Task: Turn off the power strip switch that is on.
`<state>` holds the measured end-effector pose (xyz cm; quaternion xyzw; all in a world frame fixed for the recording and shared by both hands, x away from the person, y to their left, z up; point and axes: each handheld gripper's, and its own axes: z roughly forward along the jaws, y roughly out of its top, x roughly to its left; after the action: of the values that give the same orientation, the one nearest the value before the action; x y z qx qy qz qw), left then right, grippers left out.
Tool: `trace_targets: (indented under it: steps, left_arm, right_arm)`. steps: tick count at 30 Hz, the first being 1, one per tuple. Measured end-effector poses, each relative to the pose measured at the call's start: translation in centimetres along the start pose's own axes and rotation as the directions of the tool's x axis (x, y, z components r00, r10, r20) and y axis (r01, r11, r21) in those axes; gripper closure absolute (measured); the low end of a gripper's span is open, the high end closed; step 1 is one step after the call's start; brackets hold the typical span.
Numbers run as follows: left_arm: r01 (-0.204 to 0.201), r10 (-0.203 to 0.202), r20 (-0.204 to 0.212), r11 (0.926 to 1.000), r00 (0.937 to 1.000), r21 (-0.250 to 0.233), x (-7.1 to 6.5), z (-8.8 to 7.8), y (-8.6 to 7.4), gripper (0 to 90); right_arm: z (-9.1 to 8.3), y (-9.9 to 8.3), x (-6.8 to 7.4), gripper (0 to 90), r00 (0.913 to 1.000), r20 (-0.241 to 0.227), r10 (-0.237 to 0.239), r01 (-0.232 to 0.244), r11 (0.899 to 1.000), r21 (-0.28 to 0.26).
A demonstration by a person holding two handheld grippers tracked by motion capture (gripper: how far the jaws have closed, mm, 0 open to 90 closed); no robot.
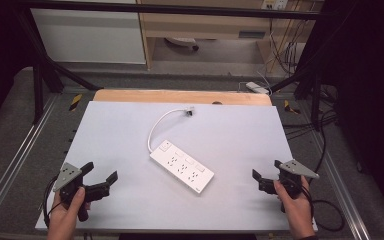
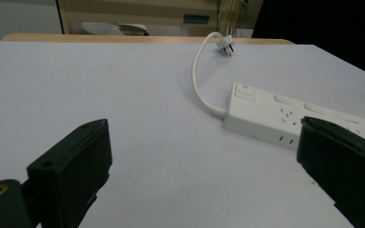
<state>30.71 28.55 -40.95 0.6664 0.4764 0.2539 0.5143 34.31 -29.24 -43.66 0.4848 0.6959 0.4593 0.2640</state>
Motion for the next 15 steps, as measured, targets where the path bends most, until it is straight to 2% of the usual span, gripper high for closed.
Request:
trace_targets:
  steps: [4,8,10,15]
  left_arm:
    - [-0.010,0.010,0.002,0.9999,1.0000,0.006,-0.06,0.02,-0.06,4.6]
    - [-0.018,0.018,0.003,0.9994,0.9998,0.028,-0.04,0.15,-0.12,4.6]
    - [-0.030,0.030,0.004,0.9986,0.9996,0.044,-0.18,0.20,-0.17,4.6]
    - [-0.056,0.055,0.007,0.9977,0.9984,0.040,-0.52,0.34,-0.18,4.6]
  right_arm:
    - [-0.23,-0.03,-0.22,5.5,0.9997,-0.002,0.024,-0.024,1.000,-0.002]
    - [-0.22,0.03,-0.18,5.1,0.9997,-0.001,0.023,-0.023,1.000,-0.002]
    - [-0.35,0.15,-0.17,4.8,0.9998,0.001,0.020,-0.020,1.000,-0.017]
    - [-0.91,0.60,0.00,4.6,0.9996,0.008,0.028,-0.028,0.998,-0.064]
